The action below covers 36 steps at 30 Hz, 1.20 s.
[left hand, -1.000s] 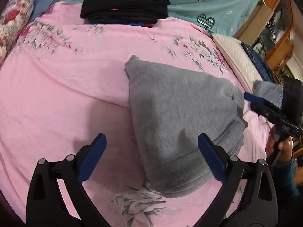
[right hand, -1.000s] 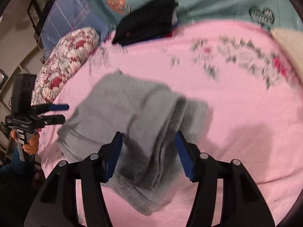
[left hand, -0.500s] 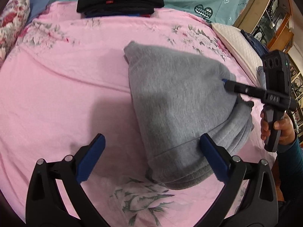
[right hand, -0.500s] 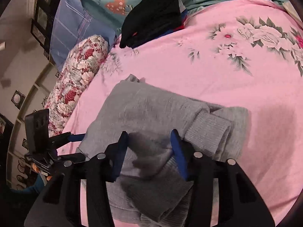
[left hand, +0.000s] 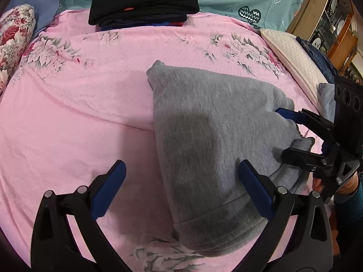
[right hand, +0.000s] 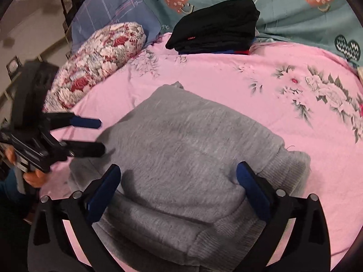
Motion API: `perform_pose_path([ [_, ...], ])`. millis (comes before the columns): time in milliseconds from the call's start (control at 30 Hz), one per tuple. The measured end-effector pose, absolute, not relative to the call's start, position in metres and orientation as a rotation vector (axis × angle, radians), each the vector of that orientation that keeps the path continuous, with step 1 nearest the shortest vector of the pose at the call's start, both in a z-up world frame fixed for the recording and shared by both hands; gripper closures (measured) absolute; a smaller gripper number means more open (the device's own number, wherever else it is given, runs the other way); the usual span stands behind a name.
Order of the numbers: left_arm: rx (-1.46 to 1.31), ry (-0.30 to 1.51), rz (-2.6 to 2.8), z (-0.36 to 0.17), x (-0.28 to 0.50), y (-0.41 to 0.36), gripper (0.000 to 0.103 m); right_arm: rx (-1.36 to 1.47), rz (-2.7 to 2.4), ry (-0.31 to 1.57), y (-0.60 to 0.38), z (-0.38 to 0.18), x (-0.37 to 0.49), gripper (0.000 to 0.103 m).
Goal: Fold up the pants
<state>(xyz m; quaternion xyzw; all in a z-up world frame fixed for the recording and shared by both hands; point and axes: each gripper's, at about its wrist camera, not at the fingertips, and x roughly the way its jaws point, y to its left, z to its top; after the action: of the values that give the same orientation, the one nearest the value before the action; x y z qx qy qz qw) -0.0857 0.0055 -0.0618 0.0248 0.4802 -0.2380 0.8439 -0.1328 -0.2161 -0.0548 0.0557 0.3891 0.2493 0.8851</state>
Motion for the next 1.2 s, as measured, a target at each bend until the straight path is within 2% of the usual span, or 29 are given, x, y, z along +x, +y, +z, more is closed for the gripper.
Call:
perform_pose_path([
  [267,0.094,0.995,-0.493,-0.061,-0.086,0.001,0.002,0.191,0.56,0.789,-0.23,-0.046,-0.141,0.001],
  [467,0.091,0.999,-0.507,-0.063,-0.085,-0.002,0.002,0.536,0.542,0.79,-0.299,-0.04,-0.16,0.001],
  [633,0.068,1.007,-0.534,-0.061,-0.084,-0.001,0.002,0.809,0.439,0.944,-0.352,-0.079,-0.175,0.001],
  [733,-0.011,1.041,-0.571,-0.062,-0.08,0.004,0.002,0.92,0.461,0.971,-0.359,-0.092,-0.18,0.001],
  [933,-0.048,1.092,-0.569,-0.074,-0.075,0.006,0.002,0.861,0.503,1.063,-0.334,-0.093,-0.166,0.001],
  [1200,-0.1,1.144,-0.611,-0.083,-0.068,0.006,0.002,0.814,0.533,1.087,-0.321,-0.094,-0.154,0.001],
])
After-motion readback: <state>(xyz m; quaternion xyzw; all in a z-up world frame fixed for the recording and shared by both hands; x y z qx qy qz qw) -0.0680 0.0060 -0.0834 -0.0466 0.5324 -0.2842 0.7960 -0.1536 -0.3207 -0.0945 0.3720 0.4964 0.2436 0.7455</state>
